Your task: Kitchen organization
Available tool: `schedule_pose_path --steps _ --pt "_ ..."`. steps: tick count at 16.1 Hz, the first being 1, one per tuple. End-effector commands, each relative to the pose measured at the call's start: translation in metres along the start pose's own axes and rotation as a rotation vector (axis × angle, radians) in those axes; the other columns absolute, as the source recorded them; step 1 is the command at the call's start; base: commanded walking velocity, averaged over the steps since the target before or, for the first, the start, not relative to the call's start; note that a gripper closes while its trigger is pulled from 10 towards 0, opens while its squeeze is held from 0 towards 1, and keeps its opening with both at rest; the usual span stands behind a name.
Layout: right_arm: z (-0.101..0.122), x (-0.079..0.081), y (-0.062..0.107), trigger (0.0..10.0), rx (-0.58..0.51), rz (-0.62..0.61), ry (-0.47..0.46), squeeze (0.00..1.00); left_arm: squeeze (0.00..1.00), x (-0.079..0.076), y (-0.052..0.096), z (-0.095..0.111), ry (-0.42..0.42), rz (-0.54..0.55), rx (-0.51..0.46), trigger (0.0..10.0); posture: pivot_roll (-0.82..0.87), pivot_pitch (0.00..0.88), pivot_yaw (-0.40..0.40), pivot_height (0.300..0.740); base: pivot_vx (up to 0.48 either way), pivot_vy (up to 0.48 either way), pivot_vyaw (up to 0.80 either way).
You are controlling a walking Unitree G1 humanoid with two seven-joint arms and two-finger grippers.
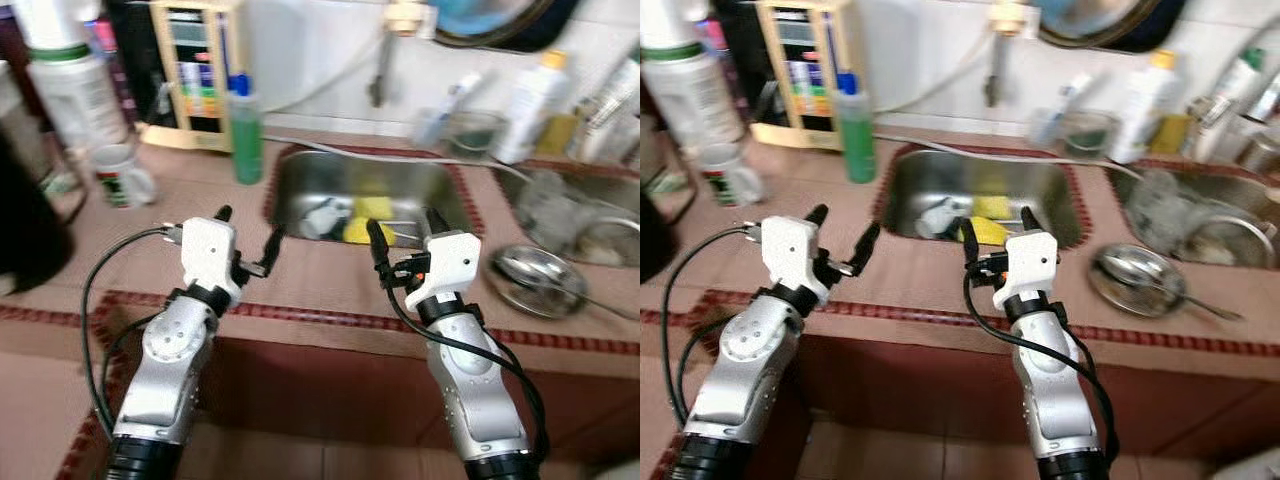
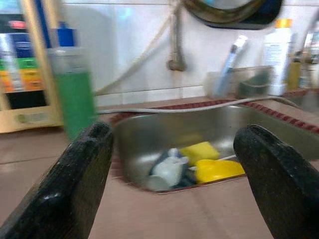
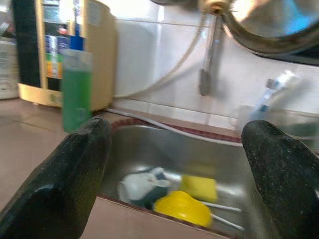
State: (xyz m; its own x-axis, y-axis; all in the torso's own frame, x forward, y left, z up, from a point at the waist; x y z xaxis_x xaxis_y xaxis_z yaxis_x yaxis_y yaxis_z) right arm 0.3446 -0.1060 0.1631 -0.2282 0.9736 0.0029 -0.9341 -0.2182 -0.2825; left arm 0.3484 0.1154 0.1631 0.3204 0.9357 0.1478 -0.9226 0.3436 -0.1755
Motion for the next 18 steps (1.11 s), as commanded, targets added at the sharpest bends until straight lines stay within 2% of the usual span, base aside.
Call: schedule_pose_path --steps 1,18 --pt "0.002 -0.002 -0.001 10.0 -0.008 -0.001 0.006 0.00 0.00 -0.002 -0.001 0.005 -0.018 -0.015 -0.010 10.0 0.06 0.000 -0.023 0.740 0.000 -0.296 0.00" --pt "0.001 0.001 -0.005 10.0 -0.001 0.026 0.040 0.00 0.00 -0.013 -0.001 0.001 -0.026 -0.056 0.004 10.0 0.05 0.000 -0.035 0.740 0.000 -0.309 0.00"
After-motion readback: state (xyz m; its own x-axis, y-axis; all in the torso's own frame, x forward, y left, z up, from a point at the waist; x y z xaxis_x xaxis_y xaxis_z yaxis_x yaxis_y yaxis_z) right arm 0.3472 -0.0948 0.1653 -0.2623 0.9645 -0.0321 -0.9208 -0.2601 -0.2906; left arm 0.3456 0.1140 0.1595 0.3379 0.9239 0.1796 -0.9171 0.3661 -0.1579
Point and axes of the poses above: a point about 5 cm out from each wrist's last joint towards the gripper, its own y axis pointing back from the gripper into the wrist, its own z axis along the axis of the wrist's last joint, x = y × z, the point moved 5 cm from there along -y, pointing out of the wrist towards the gripper, and after that the axes turned 4 degrees about -y, right-handed, at the moved point
